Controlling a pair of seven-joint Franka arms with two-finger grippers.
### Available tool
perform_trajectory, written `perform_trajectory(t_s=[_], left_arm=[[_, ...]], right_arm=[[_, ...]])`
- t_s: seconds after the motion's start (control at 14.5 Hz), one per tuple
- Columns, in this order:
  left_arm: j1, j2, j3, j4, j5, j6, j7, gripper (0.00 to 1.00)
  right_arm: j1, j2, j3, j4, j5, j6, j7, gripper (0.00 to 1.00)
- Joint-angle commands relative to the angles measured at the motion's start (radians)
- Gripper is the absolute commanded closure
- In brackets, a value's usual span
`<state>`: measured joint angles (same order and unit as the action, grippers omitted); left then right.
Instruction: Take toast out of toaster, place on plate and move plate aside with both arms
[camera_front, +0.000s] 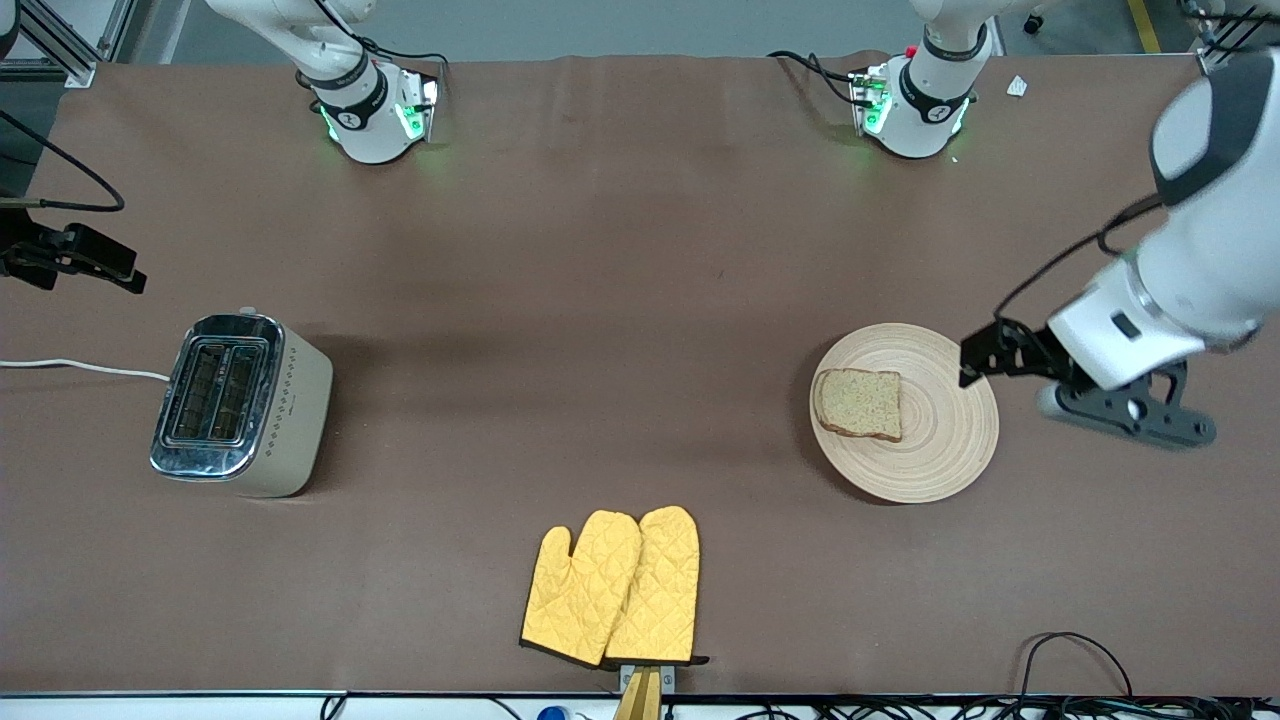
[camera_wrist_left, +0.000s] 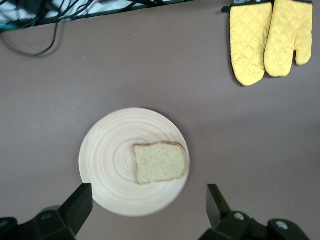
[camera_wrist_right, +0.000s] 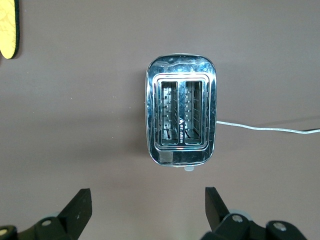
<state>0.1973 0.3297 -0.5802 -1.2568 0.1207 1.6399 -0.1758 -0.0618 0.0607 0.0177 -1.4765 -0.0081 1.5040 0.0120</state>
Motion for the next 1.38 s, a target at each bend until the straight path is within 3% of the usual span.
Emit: perform_trajectory(t_s=[0.0,0.55,0.76,1.03,1.31], left_arm=[[0.014,-0.107,-0.013,-0.038,0.02,-0.074,-0.099,0.0],[0.09,-0.159,0.022,-0.044,0.008,-0.129,0.005,0.0],[-0.04,-0.202,0.204,-0.078,-0.045,-0.127,0.03,0.0],[-0.131,-0.313,0.382,-0.228,-0.096,-0.057,0.151,0.0],[-0.179,-0.425,0.451,-0.395,-0.119,0.029,0.159,0.0]], right_arm=[[-0.007,-0.013,0.005,-0.005,-0.012,0.002,-0.003,0.0],[-0.009,-0.013,0.005,-0.005,-0.012,0.001,-0.006,0.0],[-0.009,-0.013,0.005,-0.005,-0.012,0.002,-0.006,0.0],[-0.009,-0.013,0.005,-0.005,-0.012,0.001,-0.006,0.0],[-0.012,-0.013,0.004,-0.007,-0.012,-0.001,-0.007,0.0]])
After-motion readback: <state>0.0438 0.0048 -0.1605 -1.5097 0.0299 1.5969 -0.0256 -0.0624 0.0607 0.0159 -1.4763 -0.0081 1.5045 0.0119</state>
